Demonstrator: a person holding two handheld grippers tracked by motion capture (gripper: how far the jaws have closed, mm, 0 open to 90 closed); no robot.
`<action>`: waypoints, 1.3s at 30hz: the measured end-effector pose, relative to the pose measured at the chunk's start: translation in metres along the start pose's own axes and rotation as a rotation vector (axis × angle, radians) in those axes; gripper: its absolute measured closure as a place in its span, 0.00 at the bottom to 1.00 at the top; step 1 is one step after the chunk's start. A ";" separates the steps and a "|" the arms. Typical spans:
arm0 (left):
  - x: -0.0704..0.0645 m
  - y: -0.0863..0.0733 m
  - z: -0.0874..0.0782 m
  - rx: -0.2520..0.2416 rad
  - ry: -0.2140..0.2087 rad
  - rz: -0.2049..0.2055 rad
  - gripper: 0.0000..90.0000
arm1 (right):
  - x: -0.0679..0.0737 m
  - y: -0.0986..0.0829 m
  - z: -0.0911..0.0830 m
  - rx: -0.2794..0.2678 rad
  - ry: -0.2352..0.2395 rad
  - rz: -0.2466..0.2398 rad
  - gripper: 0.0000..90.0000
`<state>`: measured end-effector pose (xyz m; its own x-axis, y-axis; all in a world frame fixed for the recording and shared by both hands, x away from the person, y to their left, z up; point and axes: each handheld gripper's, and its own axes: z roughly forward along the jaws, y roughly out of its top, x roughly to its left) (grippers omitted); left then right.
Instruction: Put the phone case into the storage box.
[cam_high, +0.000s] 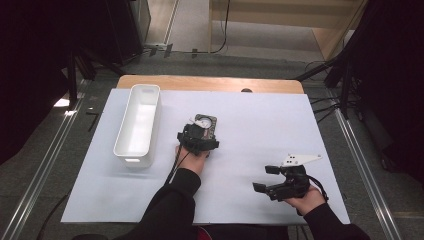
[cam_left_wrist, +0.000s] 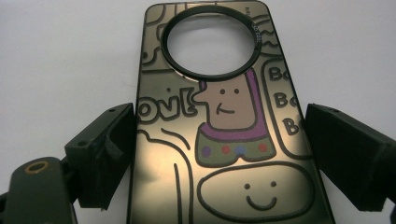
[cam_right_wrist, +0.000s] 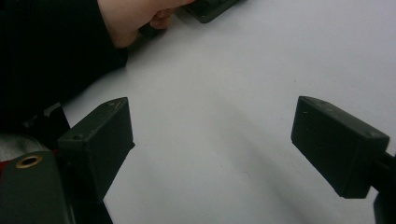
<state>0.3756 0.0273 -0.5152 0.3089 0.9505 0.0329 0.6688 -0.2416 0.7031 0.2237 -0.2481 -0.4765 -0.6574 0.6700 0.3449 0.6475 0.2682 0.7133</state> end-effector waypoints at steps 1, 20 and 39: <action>0.000 0.000 0.000 0.000 0.000 0.001 0.12 | 0.000 0.000 0.000 0.000 0.000 0.000 0.13; 0.004 0.004 -0.005 0.004 -0.031 -0.031 0.13 | 0.000 0.000 -0.001 -0.002 0.002 -0.003 0.13; 0.020 0.028 -0.034 -0.013 -0.207 -0.085 0.13 | -0.001 0.000 0.000 0.000 0.002 0.000 0.13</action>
<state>0.3778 0.0459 -0.4706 0.3846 0.9068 -0.1726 0.6899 -0.1581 0.7064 0.2243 -0.2484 -0.4767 -0.6582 0.6688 0.3457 0.6474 0.2683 0.7133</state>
